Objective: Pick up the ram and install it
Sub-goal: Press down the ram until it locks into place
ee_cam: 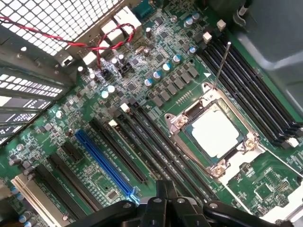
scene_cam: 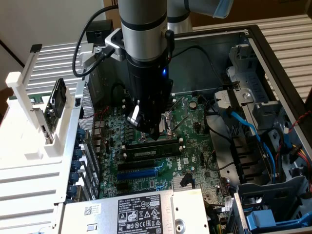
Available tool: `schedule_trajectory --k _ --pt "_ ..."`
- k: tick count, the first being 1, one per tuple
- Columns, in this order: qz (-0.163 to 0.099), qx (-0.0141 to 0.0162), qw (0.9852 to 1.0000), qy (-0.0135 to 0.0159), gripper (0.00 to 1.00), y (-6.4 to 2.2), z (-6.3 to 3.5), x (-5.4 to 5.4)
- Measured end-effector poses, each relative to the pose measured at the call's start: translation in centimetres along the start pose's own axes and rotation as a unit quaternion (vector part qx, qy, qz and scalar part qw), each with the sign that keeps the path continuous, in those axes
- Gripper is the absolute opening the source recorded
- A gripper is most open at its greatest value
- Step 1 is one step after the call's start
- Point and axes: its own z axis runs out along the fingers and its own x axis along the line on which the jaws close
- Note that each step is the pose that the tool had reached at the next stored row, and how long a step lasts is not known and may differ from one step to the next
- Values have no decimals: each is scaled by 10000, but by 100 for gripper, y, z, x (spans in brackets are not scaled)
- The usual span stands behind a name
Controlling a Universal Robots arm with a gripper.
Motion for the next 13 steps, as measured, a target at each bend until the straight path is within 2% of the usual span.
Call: schedule_trajectory --k 4,9,10,11,12,13 --pt "426 8 9991 2 10 0 3 0" --pt "857 16 9963 6 10 0 7 0" --pt "1024 19 9947 7 10 0 8 0" --pt "1108 21 9938 8 10 0 9 0" --pt "1361 26 9907 9 10 0 11 0" --pt "1447 28 9895 10 10 0 12 0"
